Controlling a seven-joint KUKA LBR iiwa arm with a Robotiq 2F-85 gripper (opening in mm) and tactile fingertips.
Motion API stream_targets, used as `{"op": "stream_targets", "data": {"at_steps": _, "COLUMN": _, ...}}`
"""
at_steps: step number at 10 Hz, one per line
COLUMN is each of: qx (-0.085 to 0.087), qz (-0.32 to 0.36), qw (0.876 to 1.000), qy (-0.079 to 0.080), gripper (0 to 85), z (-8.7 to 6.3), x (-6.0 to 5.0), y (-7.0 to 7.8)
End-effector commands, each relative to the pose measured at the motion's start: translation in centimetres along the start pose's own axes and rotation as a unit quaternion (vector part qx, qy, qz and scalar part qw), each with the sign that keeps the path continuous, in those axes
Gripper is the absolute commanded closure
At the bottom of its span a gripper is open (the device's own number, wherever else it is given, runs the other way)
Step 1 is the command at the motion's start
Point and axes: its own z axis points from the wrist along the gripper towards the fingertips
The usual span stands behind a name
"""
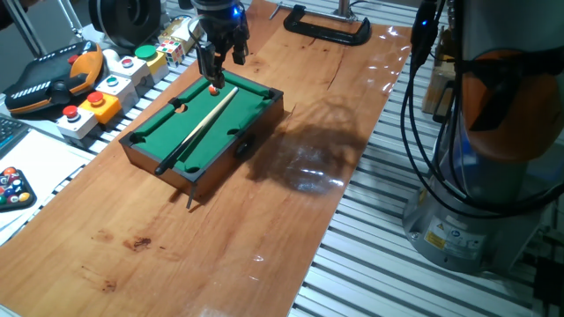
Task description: Hit the pool ball
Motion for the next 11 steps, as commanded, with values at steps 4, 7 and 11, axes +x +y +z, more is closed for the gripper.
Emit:
{"op": "stream_targets", "data": {"at_steps": 4, "qx": -0.007, "qz": 0.032, "qw": 0.999, "qy": -0.019, "gripper": 84.3, "z": -0.2, "x": -0.1, "y": 0.1}}
{"op": "stream_targets", "data": {"at_steps": 7, "qx": -0.006, "qz": 0.034, "qw": 0.999, "qy": -0.019, "gripper": 84.3, "z": 0.0, "x": -0.4, "y": 0.1}}
{"op": "stream_targets", "data": {"at_steps": 11, "qx": -0.005, "qz": 0.042, "qw": 0.999, "qy": -0.018, "gripper": 84.3, "z": 0.7, "x": -1.2, "y": 0.1}}
